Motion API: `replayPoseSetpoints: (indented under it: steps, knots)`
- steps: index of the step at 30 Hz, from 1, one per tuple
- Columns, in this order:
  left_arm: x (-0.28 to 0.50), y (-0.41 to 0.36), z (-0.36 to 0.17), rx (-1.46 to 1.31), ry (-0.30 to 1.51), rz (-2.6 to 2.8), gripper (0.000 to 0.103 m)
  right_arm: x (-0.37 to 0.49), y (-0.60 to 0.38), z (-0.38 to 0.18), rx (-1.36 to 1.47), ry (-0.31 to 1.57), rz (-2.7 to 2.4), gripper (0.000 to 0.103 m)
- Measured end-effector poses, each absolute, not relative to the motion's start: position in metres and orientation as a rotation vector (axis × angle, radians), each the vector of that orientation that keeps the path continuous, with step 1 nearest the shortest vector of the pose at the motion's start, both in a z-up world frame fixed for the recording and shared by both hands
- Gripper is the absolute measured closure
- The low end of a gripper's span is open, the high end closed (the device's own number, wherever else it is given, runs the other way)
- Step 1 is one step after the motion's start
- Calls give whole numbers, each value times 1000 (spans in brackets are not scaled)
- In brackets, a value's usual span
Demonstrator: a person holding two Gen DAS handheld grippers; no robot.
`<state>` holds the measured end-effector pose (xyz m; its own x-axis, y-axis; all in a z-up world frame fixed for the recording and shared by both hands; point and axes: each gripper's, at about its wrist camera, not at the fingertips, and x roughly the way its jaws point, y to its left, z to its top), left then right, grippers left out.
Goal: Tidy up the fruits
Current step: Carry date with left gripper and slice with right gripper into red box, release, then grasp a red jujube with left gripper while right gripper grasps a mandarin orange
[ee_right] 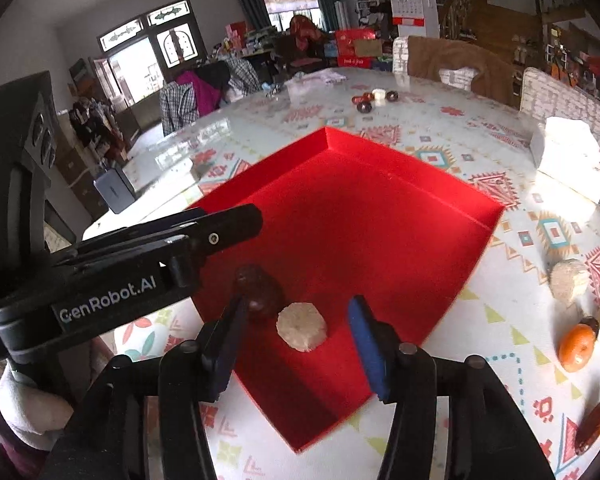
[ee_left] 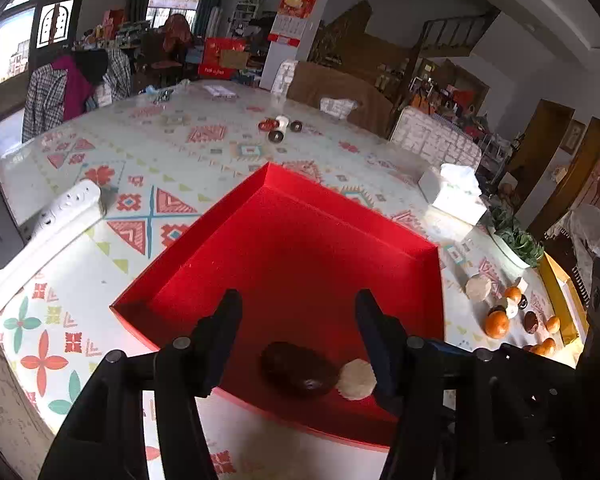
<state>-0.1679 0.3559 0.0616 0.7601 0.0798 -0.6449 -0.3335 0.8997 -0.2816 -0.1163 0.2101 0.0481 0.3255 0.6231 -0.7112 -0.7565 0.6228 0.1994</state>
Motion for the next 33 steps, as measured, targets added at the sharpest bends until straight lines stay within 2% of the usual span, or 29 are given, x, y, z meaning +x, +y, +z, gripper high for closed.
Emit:
replayPoseSetpoints:
  steps: [5, 18, 27, 33]
  knots:
    - [-171, 337, 78, -364, 643, 227, 36, -119, 187, 60, -147, 811, 894, 46]
    - [-162, 252, 101, -247, 645, 94, 34, -106, 49, 76, -53, 757, 696, 46]
    - [-132, 164, 83, -170, 729, -99, 34, -70, -109, 60, 38, 782, 369, 46]
    - [-111, 104, 65, -118, 790, -238, 34, -47, -165, 45, 139, 820, 283, 46]
